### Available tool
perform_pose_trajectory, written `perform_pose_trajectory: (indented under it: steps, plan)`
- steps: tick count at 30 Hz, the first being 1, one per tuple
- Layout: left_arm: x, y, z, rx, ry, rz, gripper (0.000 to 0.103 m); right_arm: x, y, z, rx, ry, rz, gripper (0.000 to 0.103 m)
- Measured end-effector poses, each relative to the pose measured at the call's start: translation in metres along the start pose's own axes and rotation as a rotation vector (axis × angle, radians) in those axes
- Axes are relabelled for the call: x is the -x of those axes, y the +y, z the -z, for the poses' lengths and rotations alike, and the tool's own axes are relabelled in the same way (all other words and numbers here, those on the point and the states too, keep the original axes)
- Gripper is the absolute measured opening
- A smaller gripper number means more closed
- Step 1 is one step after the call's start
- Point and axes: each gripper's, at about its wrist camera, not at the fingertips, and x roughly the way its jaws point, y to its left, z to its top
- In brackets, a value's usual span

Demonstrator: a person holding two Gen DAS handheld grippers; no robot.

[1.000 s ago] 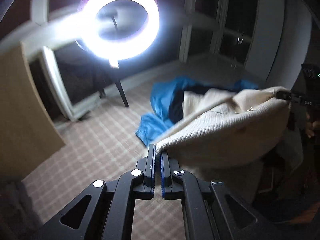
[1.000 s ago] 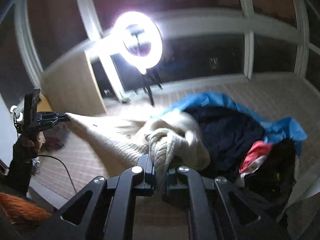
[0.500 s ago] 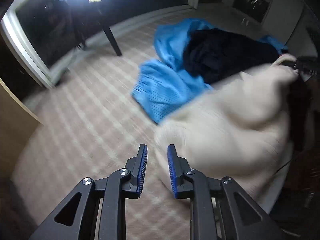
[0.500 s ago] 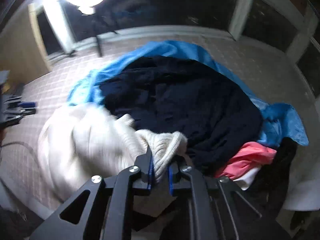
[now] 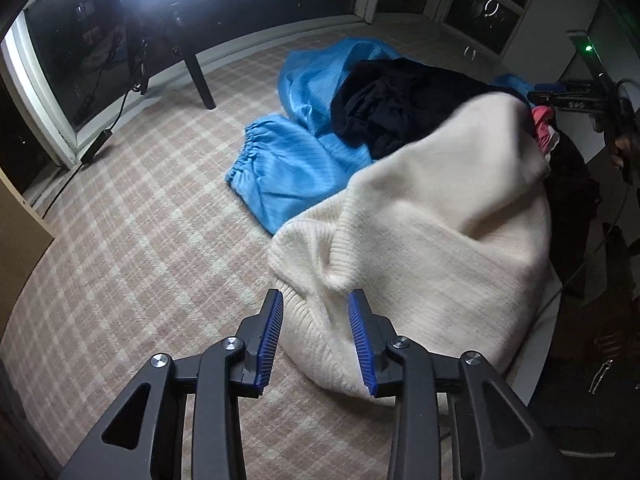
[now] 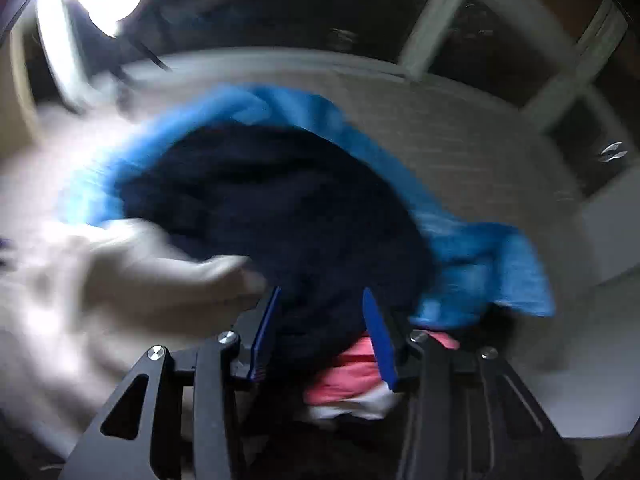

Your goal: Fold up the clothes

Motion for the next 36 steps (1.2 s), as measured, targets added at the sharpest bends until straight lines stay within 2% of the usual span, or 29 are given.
perform_pose_trajectory:
  steps: [2, 3, 4, 8, 12, 13, 14, 15, 16, 18, 22, 24, 25, 26, 27, 28, 29, 31, 33, 36]
  plan:
    - [-0.005, -0.001, -0.001, -0.004, 0.002, 0.004, 0.033, 0.017, 0.025, -0.004, 0.09, -0.048, -0.081, 0.053]
    - [-0.008, 0.0, -0.002, -0.003, 0.005, -0.002, 0.033, 0.019, 0.04, -0.008, 0.136, -0.054, -0.105, 0.063]
    - [-0.01, 0.001, -0.002, -0.001, 0.007, -0.006, 0.033, 0.016, 0.051, -0.012, 0.166, -0.046, -0.127, 0.066]
    - [-0.012, 0.006, 0.003, 0.027, 0.011, -0.004, 0.033, -0.028, 0.098, -0.028, 0.271, 0.065, -0.215, 0.066]
    - [-0.005, 0.014, 0.014, 0.056, 0.009, -0.009, 0.033, -0.076, 0.118, -0.015, 0.341, 0.194, -0.221, 0.066]
    - [-0.004, 0.017, 0.017, 0.064, 0.008, -0.01, 0.034, -0.08, 0.116, -0.011, 0.337, 0.206, -0.235, 0.064]
    - [-0.004, 0.02, 0.02, 0.072, 0.008, -0.013, 0.035, -0.085, 0.114, -0.006, 0.334, 0.217, -0.249, 0.057]
    - [-0.005, 0.023, 0.021, 0.081, 0.011, -0.016, 0.035, -0.089, 0.112, -0.001, 0.33, 0.229, -0.263, 0.025]
    - [-0.006, 0.025, 0.021, 0.088, 0.014, -0.015, 0.035, -0.089, 0.109, 0.002, 0.319, 0.228, -0.269, 0.014]
    - [-0.009, 0.027, 0.02, 0.097, 0.018, -0.01, 0.034, -0.063, 0.088, 0.007, 0.283, 0.167, -0.245, 0.01]
    - [-0.008, 0.018, 0.017, 0.06, 0.016, 0.008, 0.035, -0.002, 0.031, 0.029, 0.185, 0.092, -0.188, 0.009]
    - [-0.008, 0.015, 0.016, 0.041, 0.011, 0.016, 0.038, 0.007, 0.005, 0.05, 0.155, 0.131, -0.09, 0.009]
    - [-0.01, 0.014, 0.015, 0.034, 0.011, 0.02, 0.043, 0.003, -0.001, 0.06, 0.157, 0.178, -0.05, 0.009]
    - [-0.014, 0.013, 0.014, 0.03, 0.016, 0.019, 0.045, -0.006, -0.006, 0.071, 0.158, 0.235, -0.034, 0.01]
    - [-0.018, 0.012, 0.012, 0.025, 0.022, 0.019, 0.045, -0.015, -0.012, 0.082, 0.159, 0.293, -0.019, 0.011]
    - [-0.022, 0.01, 0.01, 0.018, 0.029, 0.02, 0.045, -0.02, -0.015, 0.089, 0.154, 0.331, -0.008, 0.018]
    - [-0.026, 0.008, 0.008, 0.011, 0.037, 0.02, 0.045, -0.019, -0.017, 0.089, 0.142, 0.326, -0.017, 0.022]
    - [-0.033, 0.004, 0.004, -0.001, 0.045, 0.028, 0.045, -0.005, -0.02, 0.078, 0.12, 0.272, -0.063, 0.041]
    - [-0.039, 0.002, -0.004, -0.016, 0.048, 0.026, 0.045, 0.015, -0.025, 0.059, 0.12, 0.175, -0.093, 0.055]
    - [-0.05, 0.002, -0.018, -0.041, 0.052, 0.016, 0.053, 0.03, -0.034, 0.021, 0.141, 0.044, -0.126, 0.059]
